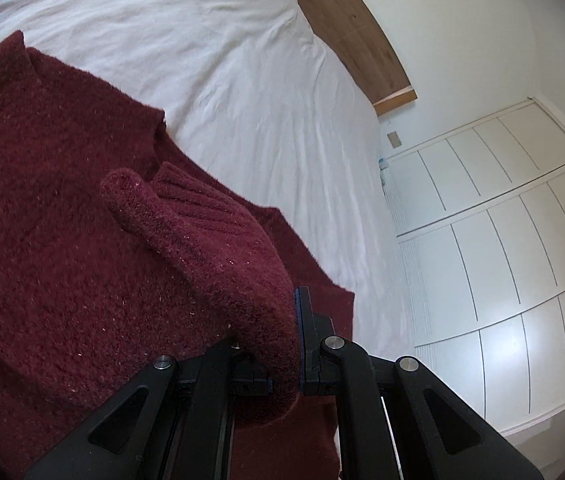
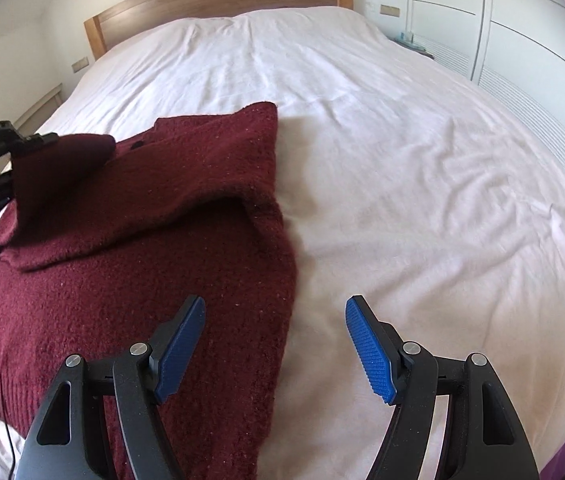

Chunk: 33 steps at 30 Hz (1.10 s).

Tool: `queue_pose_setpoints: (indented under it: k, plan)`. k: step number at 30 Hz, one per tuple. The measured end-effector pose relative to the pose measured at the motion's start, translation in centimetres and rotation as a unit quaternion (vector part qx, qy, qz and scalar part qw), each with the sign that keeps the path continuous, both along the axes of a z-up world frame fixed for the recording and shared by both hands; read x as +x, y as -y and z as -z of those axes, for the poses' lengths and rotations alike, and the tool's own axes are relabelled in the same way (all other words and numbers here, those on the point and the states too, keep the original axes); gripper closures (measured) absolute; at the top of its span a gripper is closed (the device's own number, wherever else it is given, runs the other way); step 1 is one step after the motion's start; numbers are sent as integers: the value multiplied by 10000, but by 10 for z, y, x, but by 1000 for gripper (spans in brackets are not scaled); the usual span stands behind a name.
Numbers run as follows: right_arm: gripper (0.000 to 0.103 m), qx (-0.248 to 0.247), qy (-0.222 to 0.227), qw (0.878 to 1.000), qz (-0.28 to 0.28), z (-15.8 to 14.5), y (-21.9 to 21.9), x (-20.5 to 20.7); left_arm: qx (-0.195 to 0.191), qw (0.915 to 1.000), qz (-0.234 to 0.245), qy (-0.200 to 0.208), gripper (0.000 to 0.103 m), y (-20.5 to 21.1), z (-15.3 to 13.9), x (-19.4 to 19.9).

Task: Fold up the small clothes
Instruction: 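Lower the held sleeve onto the sweater body and open the left gripper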

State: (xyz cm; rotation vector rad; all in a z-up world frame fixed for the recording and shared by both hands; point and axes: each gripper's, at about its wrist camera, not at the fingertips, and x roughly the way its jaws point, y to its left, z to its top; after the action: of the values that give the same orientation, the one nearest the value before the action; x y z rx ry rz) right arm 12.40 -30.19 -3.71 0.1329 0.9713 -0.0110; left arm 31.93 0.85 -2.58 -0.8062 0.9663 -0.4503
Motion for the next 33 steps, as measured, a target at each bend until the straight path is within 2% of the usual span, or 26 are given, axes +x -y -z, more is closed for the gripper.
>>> queue_pose_setpoints:
  k: [5,11,17,21,26,30,33]
  plan:
    - [29,-20,-36,10000,-10,4,-1,1,468,9985,289,-80,98,32,17,3]
    - [29,-21,-58,10000,46,7,5,1,1211,9902,635,-279,97,54,38,-6]
    - [29,-34,-79,9999,109,9,12,0,1253,9896,697,-143,84,49,33,-19]
    - [29,-13,-91,9999,145,10,14,-1,1270,9883,839,-72,84,56,27,-26]
    - [29,-22,-84,9999,149,9,14,-3,1301,9837,1234,-158,81,85,40,-32]
    - [29,-55,-82,9998,164,7,16,-4,929,9844,1444,-386,79,97,54,-36]
    - [29,-74,-79,9998,193,6,19,-5,967,9817,1626,-194,78,106,45,-43]
